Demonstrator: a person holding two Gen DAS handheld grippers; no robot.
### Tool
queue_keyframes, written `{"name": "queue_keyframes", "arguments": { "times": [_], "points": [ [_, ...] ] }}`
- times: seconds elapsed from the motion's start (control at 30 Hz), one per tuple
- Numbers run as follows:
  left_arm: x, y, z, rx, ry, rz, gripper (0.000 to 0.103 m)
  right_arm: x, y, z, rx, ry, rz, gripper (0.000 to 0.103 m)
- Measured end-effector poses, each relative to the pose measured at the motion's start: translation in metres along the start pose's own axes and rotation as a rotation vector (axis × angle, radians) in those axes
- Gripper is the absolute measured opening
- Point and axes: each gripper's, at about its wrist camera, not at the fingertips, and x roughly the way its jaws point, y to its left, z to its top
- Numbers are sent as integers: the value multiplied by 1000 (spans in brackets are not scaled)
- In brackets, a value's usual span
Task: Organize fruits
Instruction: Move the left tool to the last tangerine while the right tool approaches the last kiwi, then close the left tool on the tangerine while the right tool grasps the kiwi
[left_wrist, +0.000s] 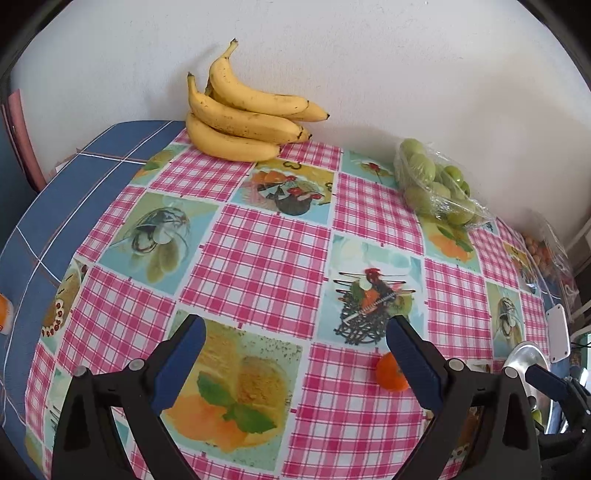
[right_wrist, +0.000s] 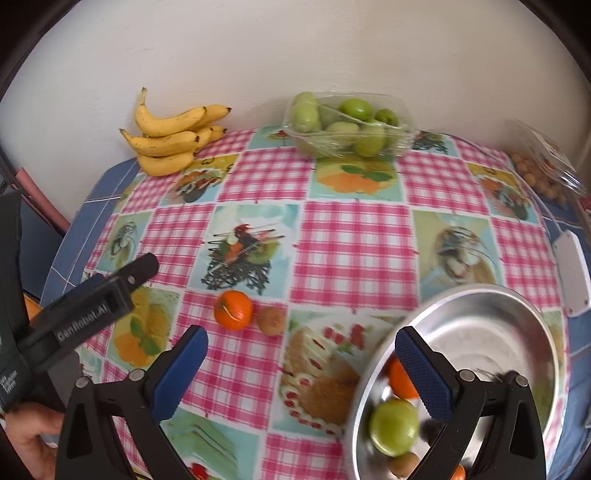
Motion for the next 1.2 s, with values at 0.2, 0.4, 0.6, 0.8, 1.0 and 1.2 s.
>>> {"name": "queue_keyframes", "arguments": {
  "times": [0.2,0.4,0.6,0.8,1.0,1.2],
  "points": [
    [9,8,4,-19,40,-23,98,15,13,10,-29,23,11,103],
    [14,12,5,-47,65,-45,98,33,20,14,-49,55,10,103],
    [22,10,9,-56,98,-63,98,49,20,15,-55,88,15,102],
    [38,3,5,-87,176,-123,98,63,13,13,-41,125,29,97],
    [39,-3,2,-104,198,-194,98,70,10,11,-18,150,80,79],
    [40,-16,-1,-84,228,-251,89,60,7,12,-27,138,67,61]
  ]
}}
